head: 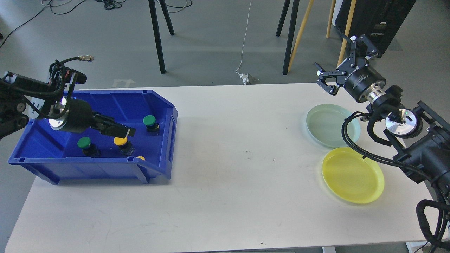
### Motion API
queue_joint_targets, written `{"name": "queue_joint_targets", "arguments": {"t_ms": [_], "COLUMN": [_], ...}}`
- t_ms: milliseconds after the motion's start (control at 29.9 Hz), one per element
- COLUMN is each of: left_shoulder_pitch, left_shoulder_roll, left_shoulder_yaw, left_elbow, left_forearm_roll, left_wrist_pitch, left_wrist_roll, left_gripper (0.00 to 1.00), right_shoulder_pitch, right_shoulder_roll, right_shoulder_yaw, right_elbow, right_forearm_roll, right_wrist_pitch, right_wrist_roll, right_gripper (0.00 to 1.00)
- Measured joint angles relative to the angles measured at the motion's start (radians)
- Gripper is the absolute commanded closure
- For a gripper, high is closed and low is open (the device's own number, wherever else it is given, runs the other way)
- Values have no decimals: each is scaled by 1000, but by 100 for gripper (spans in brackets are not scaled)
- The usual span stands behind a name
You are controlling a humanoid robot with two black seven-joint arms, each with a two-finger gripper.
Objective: Pass button and place on color plate
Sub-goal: 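Grasp a yellow-capped button in the bin with the left gripper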
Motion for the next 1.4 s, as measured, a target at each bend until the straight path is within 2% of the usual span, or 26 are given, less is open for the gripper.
{"name": "queue_joint_targets", "arguments": {"t_ms": [200, 768, 868, 935, 1002, 1035, 1202, 1236, 1269, 1302, 1336, 1369, 1402], "left_shoulder_pitch": [28, 135, 146, 149, 150, 150, 152, 153, 155, 158, 159, 160, 162], "left_shoulder_roll": [-97, -227, -238, -244, -252, -255, -259, -259, -259, -259, -259, -258, -258], "left_shoulder_yaw": [35, 38, 37, 37, 37, 37, 38, 39, 39, 39, 39, 40, 40], "left_elbow": [132, 360, 373, 377, 378, 378, 379, 379, 379, 379, 379, 379, 379], "left_forearm_roll": [0, 0, -1, -1, -1, 0, 2, 3, 3, 3, 5, 7, 10], "left_wrist_pitch": [0, 44, 45, 45, 45, 45, 47, 47, 47, 47, 47, 47, 47], "left_wrist_roll": [0, 0, 0, 0, 0, 0, 0, 0, 0, 0, 0, 0, 0], "left_gripper": [2, 2, 5, 12, 27, 31, 38, 41, 48, 59, 79, 92, 93], "right_shoulder_pitch": [-9, -23, -25, -29, -33, -35, -40, -42, -44, -45, -46, -48, -49], "right_shoulder_roll": [-20, -24, -24, -25, -25, -25, -27, -27, -27, -27, -27, -27, -27], "right_shoulder_yaw": [0, 2, 2, 2, 3, 3, 7, 7, 8, 8, 8, 8, 8], "right_elbow": [0, 2, 2, 2, 2, 1, 0, 0, 0, 0, 0, -1, -1], "right_forearm_roll": [1, 1, 1, 1, 1, 1, 1, 1, 1, 1, 1, 1, 1], "right_wrist_pitch": [0, 0, 0, 0, 0, 0, 0, 0, 0, 0, 0, 0, 0], "right_wrist_roll": [0, 0, 0, 0, 0, 0, 0, 0, 0, 0, 0, 0, 0], "right_gripper": [0, 0, 0, 0, 0, 0, 0, 0, 0, 0, 0, 0, 0]}}
